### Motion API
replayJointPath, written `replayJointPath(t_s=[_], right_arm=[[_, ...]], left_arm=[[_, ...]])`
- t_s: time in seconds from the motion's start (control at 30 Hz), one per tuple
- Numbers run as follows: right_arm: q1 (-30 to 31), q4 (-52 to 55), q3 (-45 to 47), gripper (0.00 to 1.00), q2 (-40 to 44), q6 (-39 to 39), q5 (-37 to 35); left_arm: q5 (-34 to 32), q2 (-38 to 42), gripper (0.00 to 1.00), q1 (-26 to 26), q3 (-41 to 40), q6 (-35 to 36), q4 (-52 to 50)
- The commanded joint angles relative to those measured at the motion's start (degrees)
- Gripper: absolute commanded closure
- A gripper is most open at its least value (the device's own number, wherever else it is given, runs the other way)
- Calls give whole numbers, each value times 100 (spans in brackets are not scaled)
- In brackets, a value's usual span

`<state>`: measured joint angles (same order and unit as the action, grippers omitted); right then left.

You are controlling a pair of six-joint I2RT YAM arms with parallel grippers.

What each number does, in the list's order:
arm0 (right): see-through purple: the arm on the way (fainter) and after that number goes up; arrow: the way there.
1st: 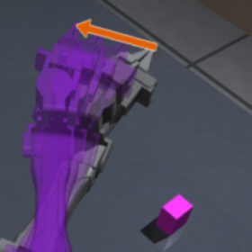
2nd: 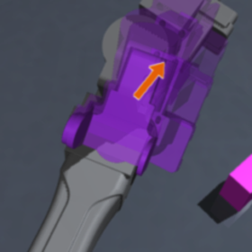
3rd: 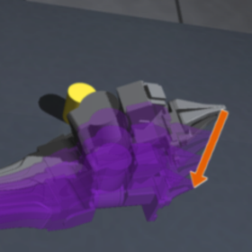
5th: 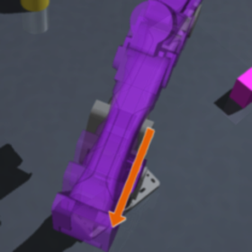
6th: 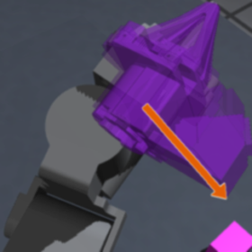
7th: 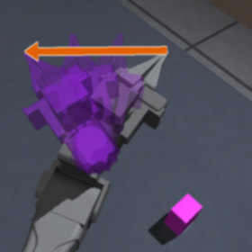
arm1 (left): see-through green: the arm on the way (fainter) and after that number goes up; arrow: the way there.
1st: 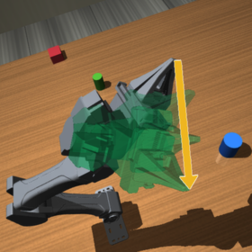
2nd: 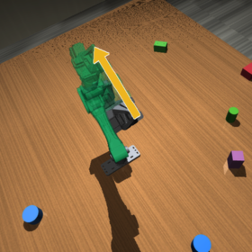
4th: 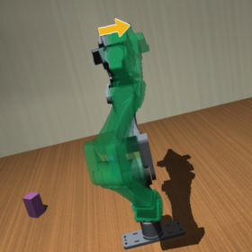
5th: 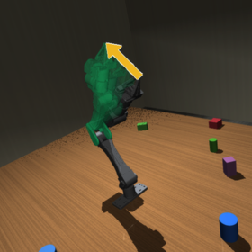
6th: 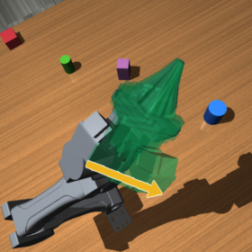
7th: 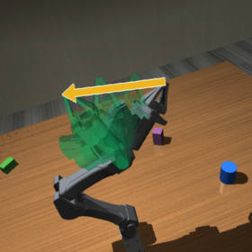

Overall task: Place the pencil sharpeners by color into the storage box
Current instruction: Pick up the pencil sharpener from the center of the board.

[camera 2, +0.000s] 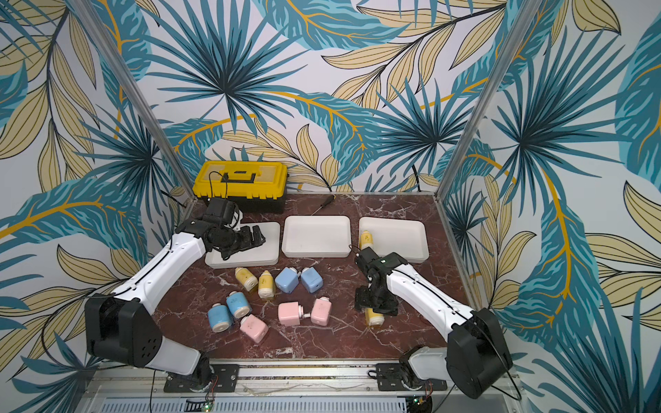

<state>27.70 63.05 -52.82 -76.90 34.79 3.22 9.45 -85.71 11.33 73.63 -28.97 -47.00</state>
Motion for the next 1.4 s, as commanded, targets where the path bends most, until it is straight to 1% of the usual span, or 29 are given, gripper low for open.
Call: replayJointPath(t_s=[0.0,0.2,0.37,0.57,0.87,1.07,1.2,1.37], right_arm=[[24,-162,246,18,-96,95,-68],[11,-351,390,20,-221,77,-108],[-2,-597,545,20,-452,81,-173],[-34,-820,563,24,-675,65,-195],[-90,-956,568,35,-789,-8,-223],[-125,-965,625,50,-804,-7,-208],[-134,-889,600,54,-755,-11,-264],[-142,-569,412,56,-558,-97,-382]], left_arm=[[21,30,1,9,12,15,-28],[43,10,1,9,20,25,-33],[187,22,1,9,16,19,-32],[132,78,1,9,-21,41,-27],[139,83,0,5,-65,28,-33],[123,64,1,9,-32,23,-34],[118,27,1,4,-2,59,-32],[93,12,1,5,-4,63,-28]])
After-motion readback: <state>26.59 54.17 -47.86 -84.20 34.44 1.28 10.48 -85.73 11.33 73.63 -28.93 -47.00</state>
